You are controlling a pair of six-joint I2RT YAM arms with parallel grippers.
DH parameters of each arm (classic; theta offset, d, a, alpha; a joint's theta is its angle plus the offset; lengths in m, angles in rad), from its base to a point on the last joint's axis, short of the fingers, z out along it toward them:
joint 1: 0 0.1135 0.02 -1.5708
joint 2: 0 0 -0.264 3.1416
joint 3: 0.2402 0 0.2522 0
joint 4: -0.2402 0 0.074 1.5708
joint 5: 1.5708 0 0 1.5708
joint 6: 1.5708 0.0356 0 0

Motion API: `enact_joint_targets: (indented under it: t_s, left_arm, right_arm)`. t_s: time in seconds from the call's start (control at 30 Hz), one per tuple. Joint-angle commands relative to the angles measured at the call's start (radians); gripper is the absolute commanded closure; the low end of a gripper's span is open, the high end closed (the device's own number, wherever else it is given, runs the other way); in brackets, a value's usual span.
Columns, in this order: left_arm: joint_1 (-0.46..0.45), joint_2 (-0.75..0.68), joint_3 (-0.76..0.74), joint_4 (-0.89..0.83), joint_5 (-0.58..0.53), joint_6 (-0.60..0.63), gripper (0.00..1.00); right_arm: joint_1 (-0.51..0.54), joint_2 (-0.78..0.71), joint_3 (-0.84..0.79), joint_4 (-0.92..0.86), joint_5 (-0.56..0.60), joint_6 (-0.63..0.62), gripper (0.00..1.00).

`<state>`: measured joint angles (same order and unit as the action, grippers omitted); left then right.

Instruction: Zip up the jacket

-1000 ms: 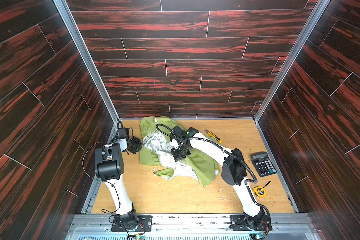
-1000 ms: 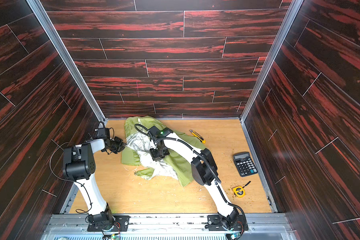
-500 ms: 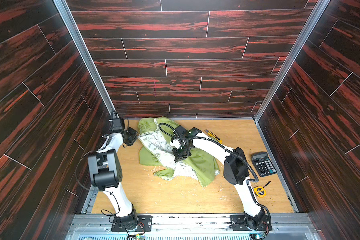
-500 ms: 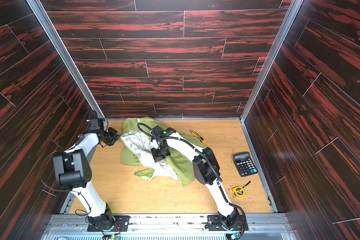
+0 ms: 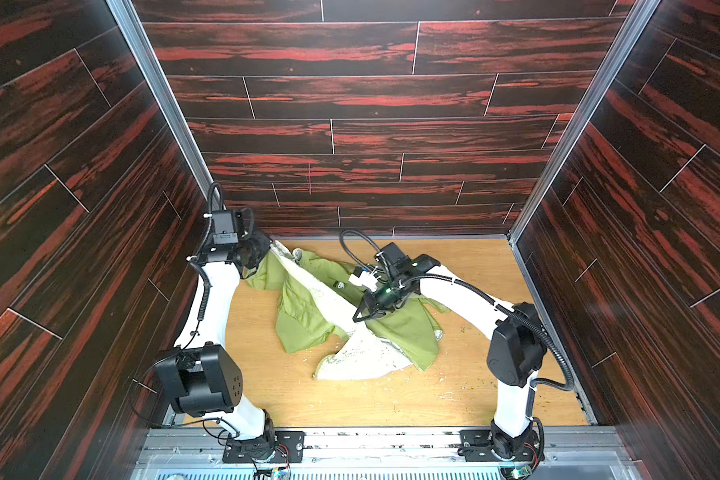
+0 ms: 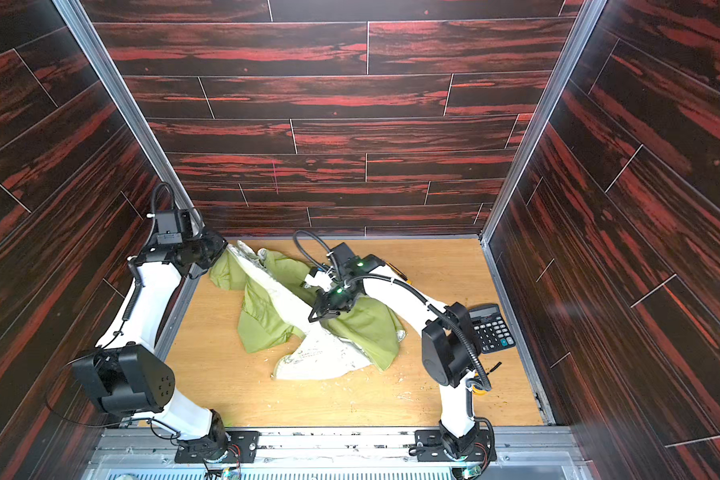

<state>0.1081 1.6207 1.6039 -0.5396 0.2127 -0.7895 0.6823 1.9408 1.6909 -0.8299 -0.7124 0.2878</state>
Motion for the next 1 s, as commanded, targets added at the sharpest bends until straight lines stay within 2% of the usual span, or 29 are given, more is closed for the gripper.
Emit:
enact_joint_targets:
  t_s: [0.0,0.07,0.2,0.33,0.4,0.53,0.7,0.73,0.83,0.87,0.97]
  left_arm:
    - [-0.046,0.089,0.076,-0.012,-0.049,0.014,1.0]
    - [-0.07,0.17,0.123,0.0,-0.049,0.001,1.0]
    - [-0.12,0.334,0.249,-0.007,-0.049,-0.005,1.0]
    - [-0.145,0.472,0.371,-0.028,-0.049,-0.01,1.0]
    - [-0.15,0.533,0.432,-0.073,-0.043,-0.016,1.0]
    - [-0.151,0.672,0.633,-0.189,-0.062,-0.017,1.0]
    - [-0.151,0.811,0.837,-0.299,-0.056,-0.008,0.98]
    - [-0.151,0.824,0.857,-0.31,-0.051,-0.007,0.92]
    - [-0.151,0.81,0.864,-0.337,-0.048,0.001,0.62]
    - [-0.151,0.785,0.842,-0.338,-0.044,0.004,0.55]
    - [-0.148,0.671,0.719,-0.295,-0.074,0.019,0.47]
  right_arm:
    - [-0.08,0.009,-0.074,0.053,-0.125,0.029,0.96]
    - [-0.125,0.027,-0.107,0.078,-0.123,0.065,0.91]
    - [-0.213,0.044,-0.118,0.027,0.061,0.155,0.83]
    - [-0.23,-0.031,-0.113,-0.007,0.233,0.178,0.61]
    - [-0.226,-0.068,-0.106,-0.025,0.28,0.18,0.53]
    - [-0.164,-0.107,-0.07,-0.075,0.35,0.131,0.43]
    - [0.009,-0.042,0.02,-0.16,0.475,0.055,0.4]
    - [0.041,-0.024,0.04,-0.171,0.494,0.047,0.4]
    - [0.125,0.043,0.106,-0.202,0.54,0.037,0.4]
    - [0.148,0.063,0.126,-0.208,0.554,0.037,0.4]
    - [0.192,0.101,0.152,-0.205,0.57,0.052,0.4]
